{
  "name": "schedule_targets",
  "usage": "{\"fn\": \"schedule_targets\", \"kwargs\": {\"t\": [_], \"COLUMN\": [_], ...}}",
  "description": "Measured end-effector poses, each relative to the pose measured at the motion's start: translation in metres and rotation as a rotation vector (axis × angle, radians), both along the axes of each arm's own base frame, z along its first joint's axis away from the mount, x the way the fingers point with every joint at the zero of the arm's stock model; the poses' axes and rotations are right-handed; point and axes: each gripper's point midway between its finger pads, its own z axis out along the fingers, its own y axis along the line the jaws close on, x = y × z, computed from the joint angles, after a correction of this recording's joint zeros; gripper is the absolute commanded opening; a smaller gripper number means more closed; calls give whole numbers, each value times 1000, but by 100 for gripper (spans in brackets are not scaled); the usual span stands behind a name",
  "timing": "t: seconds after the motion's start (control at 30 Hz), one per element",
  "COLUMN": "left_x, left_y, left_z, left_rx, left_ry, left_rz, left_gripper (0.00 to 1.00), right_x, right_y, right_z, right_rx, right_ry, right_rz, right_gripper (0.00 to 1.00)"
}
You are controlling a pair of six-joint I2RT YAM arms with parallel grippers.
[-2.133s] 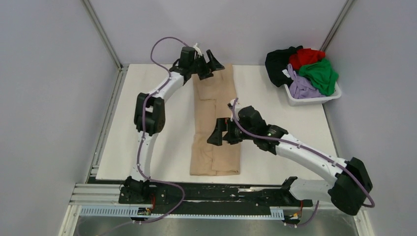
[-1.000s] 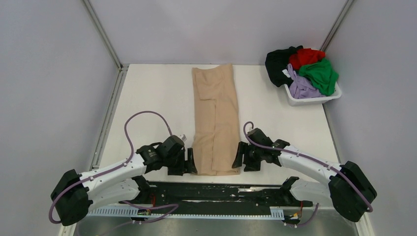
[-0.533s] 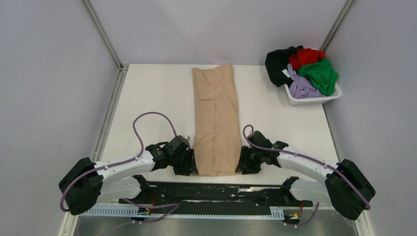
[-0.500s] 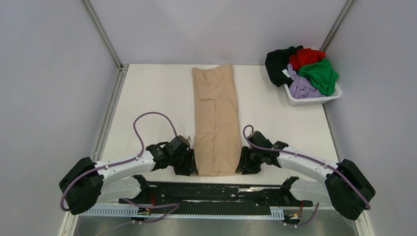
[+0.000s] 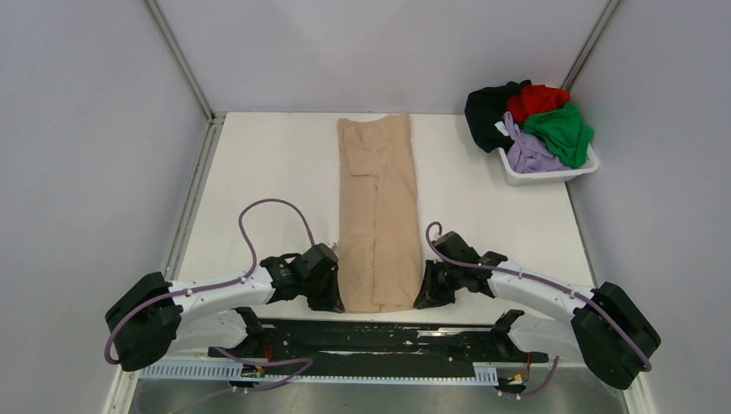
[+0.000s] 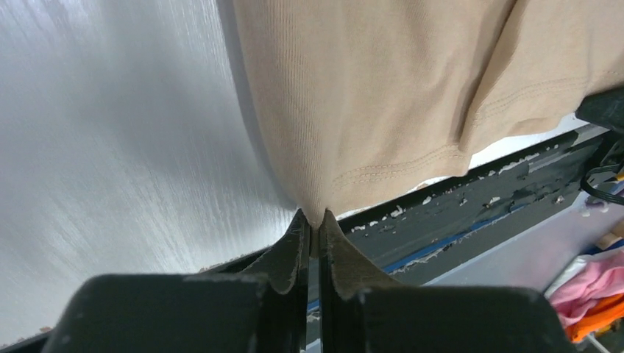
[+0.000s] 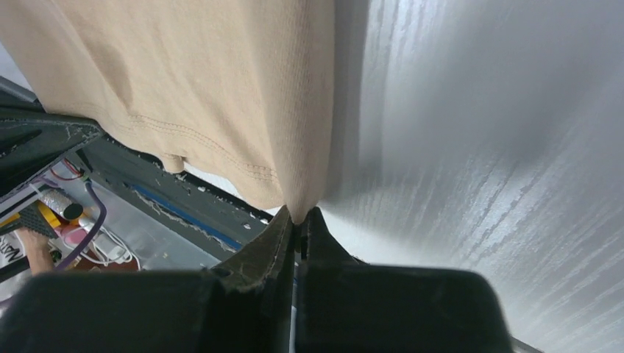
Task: Fold and stack the t-shirts
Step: Grab the bottom of the folded rectangular tshirt with both arms, then fold the folded rectangular tshirt in 1/3 of the way
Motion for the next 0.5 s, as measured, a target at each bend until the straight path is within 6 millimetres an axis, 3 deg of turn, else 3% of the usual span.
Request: {"fn": "schedule_targets", "kwargs": {"t": [0.5], "left_x": [-30], "left_y": [-8], "left_z": [30], "left_rx": [-92], "left_ry": [-9], "left_rz": [-56], "left_gripper": [0], "right_x": [-26], "right_y": [11], "right_z": [24], "right_rx": [202], "right_ry": [-24], "right_rz": [125], "right_gripper": [0]}}
